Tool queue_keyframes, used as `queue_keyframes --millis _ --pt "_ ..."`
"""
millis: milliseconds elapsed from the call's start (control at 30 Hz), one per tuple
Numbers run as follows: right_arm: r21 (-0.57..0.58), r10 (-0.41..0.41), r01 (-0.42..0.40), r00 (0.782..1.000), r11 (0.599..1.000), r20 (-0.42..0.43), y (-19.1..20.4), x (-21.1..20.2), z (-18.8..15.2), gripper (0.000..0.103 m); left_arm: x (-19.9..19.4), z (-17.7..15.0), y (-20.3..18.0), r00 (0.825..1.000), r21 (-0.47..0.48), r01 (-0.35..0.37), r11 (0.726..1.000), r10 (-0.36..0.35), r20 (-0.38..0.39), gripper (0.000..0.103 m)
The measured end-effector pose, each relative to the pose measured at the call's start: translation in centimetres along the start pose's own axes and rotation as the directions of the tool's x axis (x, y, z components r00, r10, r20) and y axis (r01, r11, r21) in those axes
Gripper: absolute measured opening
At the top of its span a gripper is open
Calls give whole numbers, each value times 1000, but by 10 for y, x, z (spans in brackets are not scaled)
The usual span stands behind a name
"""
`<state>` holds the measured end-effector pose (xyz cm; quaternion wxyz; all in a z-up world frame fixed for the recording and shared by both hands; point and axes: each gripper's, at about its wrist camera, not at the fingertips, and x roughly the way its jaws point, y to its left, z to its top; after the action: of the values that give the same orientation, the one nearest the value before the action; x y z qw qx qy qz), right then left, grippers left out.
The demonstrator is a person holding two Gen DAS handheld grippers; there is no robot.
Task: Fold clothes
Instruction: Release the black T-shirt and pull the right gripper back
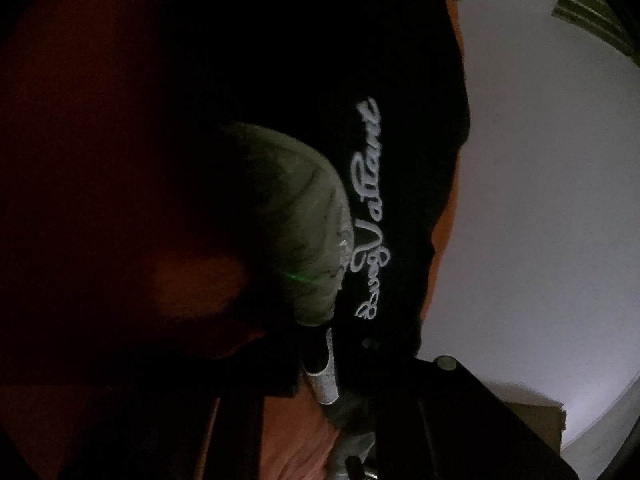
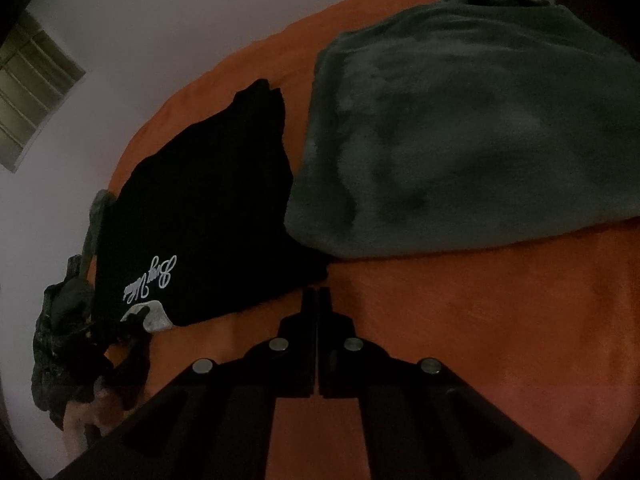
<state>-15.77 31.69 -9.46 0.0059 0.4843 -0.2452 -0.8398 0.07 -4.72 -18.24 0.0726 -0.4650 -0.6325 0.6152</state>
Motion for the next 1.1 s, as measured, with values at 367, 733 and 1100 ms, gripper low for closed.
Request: queue_keyframes --millis 367,733,1100 --pt "-8 -34 34 999 999 -20 -17 -18 -14 0 28 -10 -5 1000 -59 -26 998 26 -9 21" --pt "14 -69 70 995 997 -77 -45 -22 -50 0 36 -47 -17 979 -75 -19 997 34 201 14" --pt "-16 -73 72 992 997 -106 -53 -26 -64 0 77 -41 -42 997 -50 -72 996 74 39 34"
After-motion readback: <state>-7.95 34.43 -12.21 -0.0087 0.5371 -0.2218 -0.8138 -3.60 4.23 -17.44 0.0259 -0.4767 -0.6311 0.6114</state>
